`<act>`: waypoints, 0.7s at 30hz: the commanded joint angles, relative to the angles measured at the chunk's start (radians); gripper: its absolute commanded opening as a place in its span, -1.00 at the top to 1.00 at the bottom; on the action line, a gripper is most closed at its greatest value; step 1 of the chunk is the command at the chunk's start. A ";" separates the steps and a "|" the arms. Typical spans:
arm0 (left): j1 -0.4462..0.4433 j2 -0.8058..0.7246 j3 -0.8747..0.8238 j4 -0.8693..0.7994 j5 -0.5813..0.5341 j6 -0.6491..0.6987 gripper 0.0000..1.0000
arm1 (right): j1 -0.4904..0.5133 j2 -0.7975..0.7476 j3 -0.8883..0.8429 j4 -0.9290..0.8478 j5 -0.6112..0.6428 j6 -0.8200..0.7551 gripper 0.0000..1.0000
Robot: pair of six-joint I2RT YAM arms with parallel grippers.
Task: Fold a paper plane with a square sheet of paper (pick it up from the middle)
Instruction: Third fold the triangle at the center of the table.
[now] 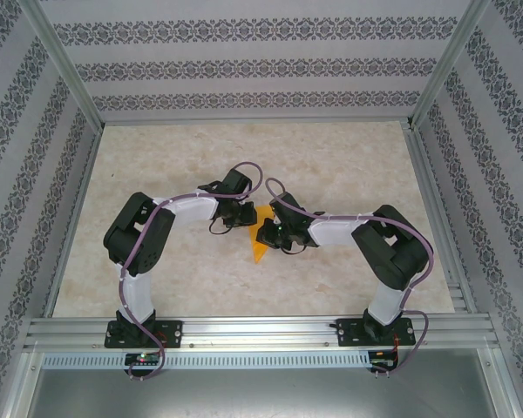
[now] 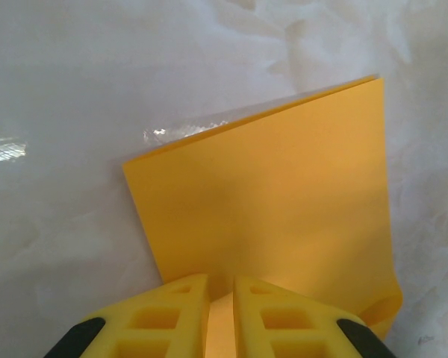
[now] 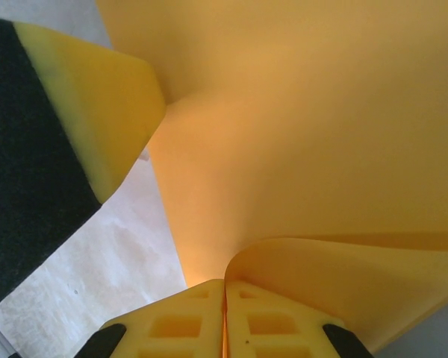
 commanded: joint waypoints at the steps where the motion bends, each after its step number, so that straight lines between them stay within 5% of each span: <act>1: 0.004 0.029 0.006 -0.029 0.001 0.014 0.64 | 0.011 0.021 0.025 0.032 0.009 -0.006 0.81; 11: 0.004 0.023 0.008 -0.035 0.000 0.013 0.63 | 0.011 0.034 0.025 0.022 0.011 -0.002 0.78; 21: 0.056 -0.096 0.001 -0.065 -0.008 -0.026 0.44 | 0.011 0.051 0.019 0.005 0.006 0.000 0.52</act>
